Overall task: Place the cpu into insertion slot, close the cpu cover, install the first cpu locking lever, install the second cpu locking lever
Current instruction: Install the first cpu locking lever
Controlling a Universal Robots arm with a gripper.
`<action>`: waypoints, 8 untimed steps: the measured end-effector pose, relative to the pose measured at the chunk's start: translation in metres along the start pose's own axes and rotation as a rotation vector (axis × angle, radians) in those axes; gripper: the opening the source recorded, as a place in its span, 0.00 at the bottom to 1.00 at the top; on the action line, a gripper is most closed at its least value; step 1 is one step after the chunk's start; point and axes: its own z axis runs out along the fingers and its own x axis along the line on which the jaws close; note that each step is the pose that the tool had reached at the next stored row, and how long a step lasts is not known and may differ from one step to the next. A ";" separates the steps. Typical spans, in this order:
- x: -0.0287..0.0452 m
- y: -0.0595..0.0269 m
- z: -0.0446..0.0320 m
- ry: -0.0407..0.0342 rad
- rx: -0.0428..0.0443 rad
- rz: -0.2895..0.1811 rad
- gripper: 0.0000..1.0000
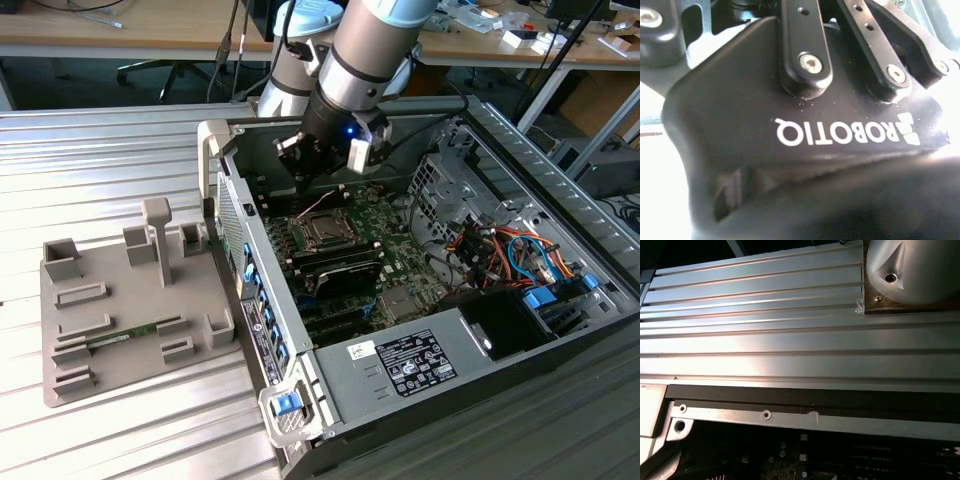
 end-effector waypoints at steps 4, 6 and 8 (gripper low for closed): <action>-0.0003 0.0002 0.0003 0.0003 -0.0014 0.000 0.11; -0.0004 0.0002 0.0006 0.0002 -0.0015 0.000 0.11; -0.0005 0.0001 0.0011 0.0002 -0.0017 0.000 0.11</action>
